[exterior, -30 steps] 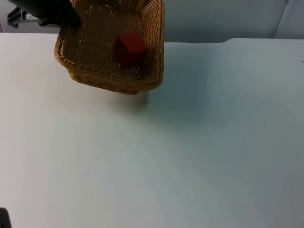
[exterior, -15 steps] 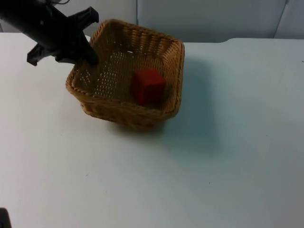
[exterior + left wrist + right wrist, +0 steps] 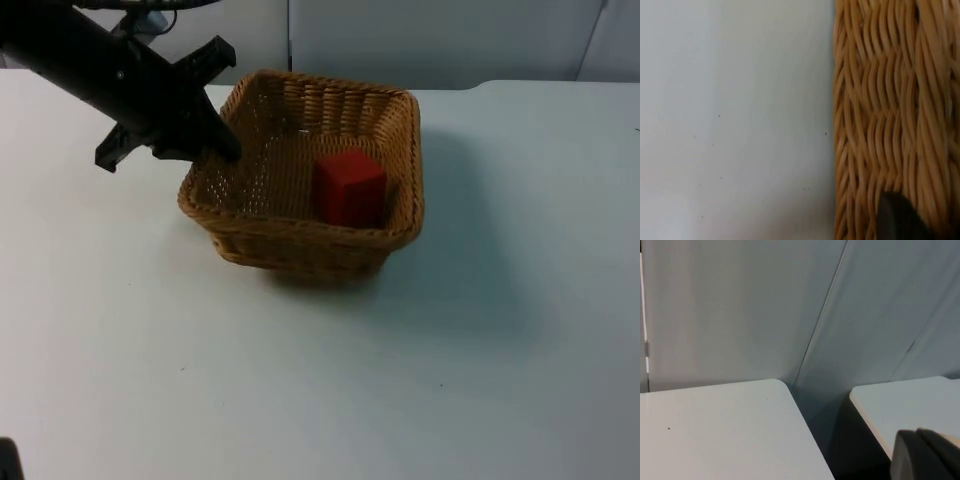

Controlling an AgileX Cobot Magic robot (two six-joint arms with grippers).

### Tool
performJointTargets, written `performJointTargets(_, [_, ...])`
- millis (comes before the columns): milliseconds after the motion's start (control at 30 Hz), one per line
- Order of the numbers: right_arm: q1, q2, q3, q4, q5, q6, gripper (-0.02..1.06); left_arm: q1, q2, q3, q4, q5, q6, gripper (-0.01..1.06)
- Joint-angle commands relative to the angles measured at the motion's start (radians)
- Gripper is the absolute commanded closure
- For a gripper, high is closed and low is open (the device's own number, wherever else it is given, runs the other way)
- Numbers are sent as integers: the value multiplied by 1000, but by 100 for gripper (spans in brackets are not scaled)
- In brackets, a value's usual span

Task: Pick up the basket with the left hand and place the cube into the basket with the right hand.

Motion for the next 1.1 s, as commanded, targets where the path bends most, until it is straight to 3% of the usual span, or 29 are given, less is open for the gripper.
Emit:
performJointTargets(0, [-5,-4,5,-5,-16,9,105,-9,0,-8,-39,25,1,104])
performJointTargets(167, [-5,-4,5,-7,-24,9,105,-9,2,-8,14,28,1,96])
performJointTargets(267, [-5,-4,5,-7,-28,9,105,-9,2,-8,32,38,1,81])
performJointTargets(300, [-5,-4,5,-7,-28,9,105,-9,2,-8,32,38,1,81])
performJointTargets(433, [-5,-4,5,-7,-28,9,105,-9,2,-8,29,42,1,46])
performJointTargets(467, [-5,-4,5,-7,-28,9,105,-9,2,-8,29,42,1,46])
performJointTargets(533, [-5,-4,5,-7,-28,9,105,-9,2,-9,25,42,13,30])
performJointTargets(600, [-5,-4,5,-7,-28,9,105,-9,2,-31,16,64,67,21])
performJointTargets(700, [-5,-1,5,-9,-27,9,105,-5,0,-72,5,109,95,16])
performJointTargets(767, [-5,2,5,-9,-27,9,105,3,-9,-186,0,207,129,16])
performJointTargets(800, [-5,2,5,-9,-27,9,105,3,-9,-186,0,207,129,16])
performJointTargets(933, [-5,-5,5,-12,-27,9,105,47,-46,-420,0,386,116,16])
performJointTargets(1067, [-5,-28,1,-26,-44,46,105,118,-115,-547,2,387,65,16])
